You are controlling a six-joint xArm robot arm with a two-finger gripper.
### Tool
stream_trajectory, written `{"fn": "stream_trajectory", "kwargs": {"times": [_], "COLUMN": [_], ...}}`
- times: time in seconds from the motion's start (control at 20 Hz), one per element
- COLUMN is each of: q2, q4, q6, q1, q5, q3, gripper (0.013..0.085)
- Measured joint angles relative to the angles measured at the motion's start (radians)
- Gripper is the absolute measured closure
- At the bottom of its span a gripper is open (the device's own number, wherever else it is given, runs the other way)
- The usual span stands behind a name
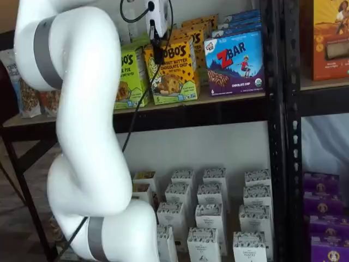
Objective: Pick up the orange box on the top shelf, the fifth box from the left
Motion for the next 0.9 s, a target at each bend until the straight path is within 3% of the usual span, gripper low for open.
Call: {"fn": "stream_trajectory", "kwargs": {"times": [0.65, 0.9], "q2": [-0.073, -0.125], "q4": [-0.031, -0.024], "q6": [0.026, 0.033], "q1": [0.025, 0.025], "q5": [0.033, 0.072], "q3": [0.016, 0.025], "gripper": [0.073, 0.073]}}
